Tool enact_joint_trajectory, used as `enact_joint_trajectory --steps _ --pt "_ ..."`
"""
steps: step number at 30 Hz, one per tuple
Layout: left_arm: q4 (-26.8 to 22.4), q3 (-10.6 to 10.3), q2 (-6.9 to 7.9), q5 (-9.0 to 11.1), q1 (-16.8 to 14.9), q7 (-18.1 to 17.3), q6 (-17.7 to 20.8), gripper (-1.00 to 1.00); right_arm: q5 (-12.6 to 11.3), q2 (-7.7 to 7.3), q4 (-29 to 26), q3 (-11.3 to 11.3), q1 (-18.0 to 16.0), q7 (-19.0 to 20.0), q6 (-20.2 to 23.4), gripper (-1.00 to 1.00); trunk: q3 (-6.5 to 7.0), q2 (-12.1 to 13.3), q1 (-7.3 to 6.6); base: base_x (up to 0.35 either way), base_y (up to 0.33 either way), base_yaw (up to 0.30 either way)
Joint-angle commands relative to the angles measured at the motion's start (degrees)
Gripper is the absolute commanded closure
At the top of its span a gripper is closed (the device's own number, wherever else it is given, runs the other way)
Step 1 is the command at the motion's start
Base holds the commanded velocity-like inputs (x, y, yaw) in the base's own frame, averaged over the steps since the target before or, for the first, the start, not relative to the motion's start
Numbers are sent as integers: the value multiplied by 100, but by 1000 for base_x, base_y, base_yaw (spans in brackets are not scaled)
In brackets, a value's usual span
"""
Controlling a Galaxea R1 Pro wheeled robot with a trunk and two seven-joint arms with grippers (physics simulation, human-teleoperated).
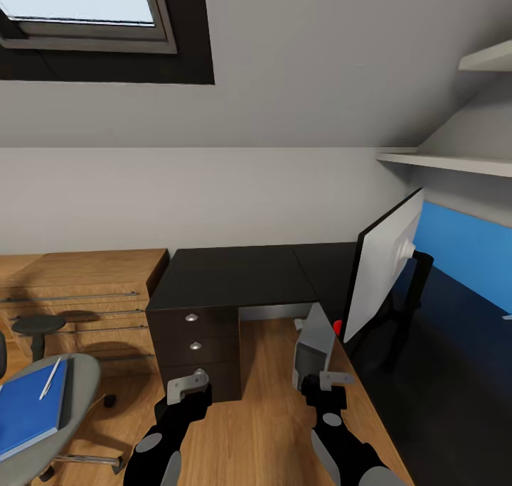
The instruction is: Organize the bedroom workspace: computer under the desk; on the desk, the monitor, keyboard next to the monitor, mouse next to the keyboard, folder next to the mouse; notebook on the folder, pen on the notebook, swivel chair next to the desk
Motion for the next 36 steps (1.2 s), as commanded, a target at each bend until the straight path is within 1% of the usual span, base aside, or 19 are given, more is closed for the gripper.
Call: enact_joint_trajectory --steps 1,4,16,25,29,36 --pt "-7 -7 0 60 -4 50 20 -100 -25 3 5 41 1 -60 -204 100 -3 -4 0 0 0 244" --pt "-7 -9 0 59 -4 50 20 -100 -17 3 6 41 2 -60 -225 100 7 -4 0 0 102 249" --pt "-7 -24 0 52 -4 50 20 -100 -8 -2 6 41 2 -60 -226 100 50 -4 0 18 310 252" --pt "-7 -25 0 55 -4 43 36 -100 -7 -5 5 37 2 -120 -234 100 82 -4 0 24 62 253" --pt "-7 -31 0 52 -4 44 37 -100 -7 -10 -22 30 2 -155 -230 100 159 157 -88 1 4 113" --pt "-13 -32 0 52 -4 50 37 -100 -7 -22 -35 31 2 -158 -233 100 285 437 -242 22 0 9"
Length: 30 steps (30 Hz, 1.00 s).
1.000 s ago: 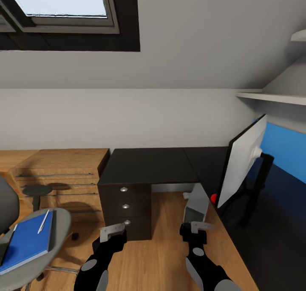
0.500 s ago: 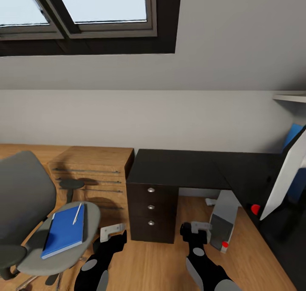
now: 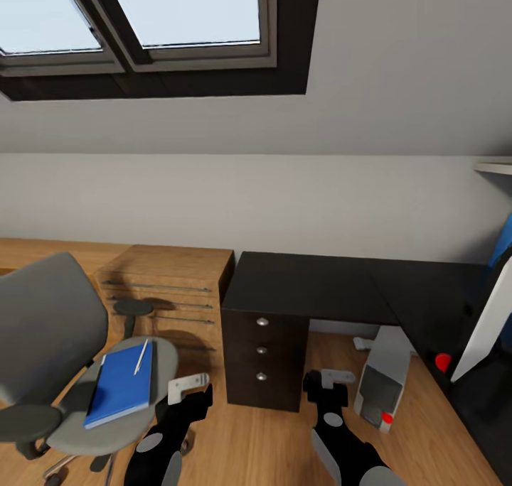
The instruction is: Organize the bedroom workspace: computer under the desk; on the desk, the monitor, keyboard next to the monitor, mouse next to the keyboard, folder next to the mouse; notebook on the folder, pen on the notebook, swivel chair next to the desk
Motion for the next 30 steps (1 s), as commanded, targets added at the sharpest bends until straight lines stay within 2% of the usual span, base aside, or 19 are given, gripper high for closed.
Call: enact_joint_trajectory --steps 1,11,15,17,18,20,21,23,27,30 --pt "-11 -8 0 61 -4 50 20 -100 -30 -6 -2 41 -5 -47 -18 100 12 38 -21 198 0 0" --pt "-125 -8 0 61 -4 43 20 -100 -37 -4 -429 48 -14 -47 131 100 191 439 -241 301 0 0" --pt "-157 -8 0 62 -4 42 23 -100 -51 16 -808 50 -31 -41 683 100 245 559 -307 320 0 0" --pt "-162 -8 0 63 -4 42 25 -100 -68 23 -1212 53 -36 -32 1167 100 245 559 -307 321 0 0" --pt "-164 -8 0 64 -4 42 26 -100 -81 26 -1528 54 -37 -25 1549 100 245 559 -307 321 0 0" --pt "-164 -8 0 64 -4 42 27 -100 -101 29 -1850 51 -38 -20 1942 100 245 559 -307 321 0 0" --pt "-164 -8 0 63 -4 42 28 -100 -135 33 -2150 45 -37 -17 2301 100 245 559 -307 318 0 0" --pt "-164 -5 0 62 -4 42 27 -100 -258 36 -2475 39 -29 -10 2683 100 245 559 -307 278 0 0" --pt "-161 -3 0 65 -4 42 25 -100 -501 39 -2702 84 3 -5 2929 100 245 559 -307 121 0 0" --pt "-153 -7 0 63 -4 42 25 -100 -568 31 -2751 117 26 -15 2939 100 245 559 -307 38 0 10"
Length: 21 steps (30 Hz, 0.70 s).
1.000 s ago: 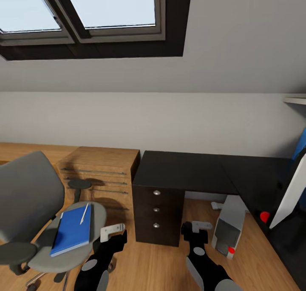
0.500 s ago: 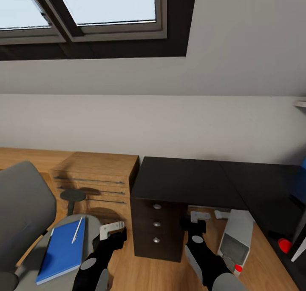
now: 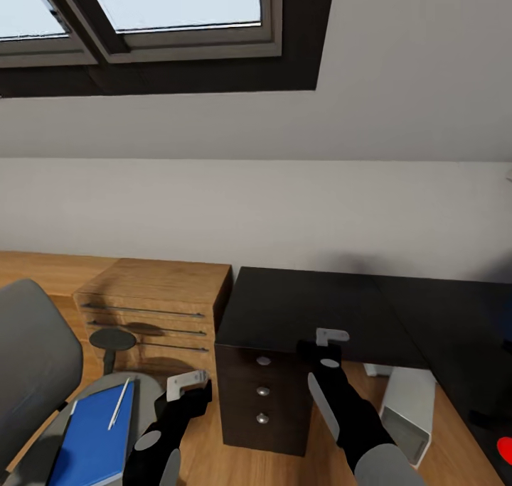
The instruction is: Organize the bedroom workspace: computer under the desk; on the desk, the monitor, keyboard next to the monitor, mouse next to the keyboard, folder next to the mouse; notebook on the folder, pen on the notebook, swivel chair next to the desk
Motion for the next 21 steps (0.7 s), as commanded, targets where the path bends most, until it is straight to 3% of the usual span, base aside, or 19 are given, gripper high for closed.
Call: enact_joint_trajectory --steps 1,13,15,18,21 --pt "-5 -8 0 60 -4 51 21 -100 -79 -6 -13 24 1 -61 1 100 -7 -5 1 17 0 65" --pt "10 -9 0 50 -4 51 32 -100 -96 3 157 91 48 -65 -143 100 -7 -5 1 2 0 255" --pt "11 -9 0 50 -4 51 33 -100 -96 4 159 190 70 -65 -143 100 -7 -5 1 0 0 279" --pt "5 -9 0 51 -4 51 38 -100 -96 4 162 528 106 -65 -145 100 -7 -5 1 0 0 279" --pt "5 -9 0 50 -4 51 45 -100 -97 4 201 651 123 -62 -148 100 -7 -5 1 52 0 279"
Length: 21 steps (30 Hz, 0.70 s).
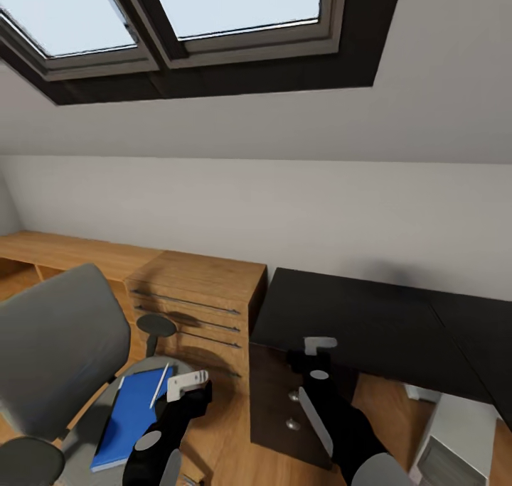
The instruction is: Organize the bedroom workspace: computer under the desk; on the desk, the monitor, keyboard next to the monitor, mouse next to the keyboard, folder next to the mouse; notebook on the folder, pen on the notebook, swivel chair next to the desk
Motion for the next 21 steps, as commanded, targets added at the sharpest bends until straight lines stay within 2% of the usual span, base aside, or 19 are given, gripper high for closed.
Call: enact_joint_trajectory --steps 1,6,12,21 --pt "-5 -9 0 60 -5 51 22 -100 -69 -5 1 46 0 -57 12 100 -7 -5 2 193 0 279" --pt "14 -9 0 51 -5 51 29 -100 -69 -6 142 112 5 -35 -71 100 -7 -5 2 253 -81 138" --pt "20 -9 0 51 -5 51 33 -100 -92 -9 161 124 5 -49 -114 100 -7 -5 2 42 -40 10" --pt "21 -15 0 52 -5 51 34 -100 -102 -9 156 114 5 -59 -221 100 -7 -5 2 118 -259 34"
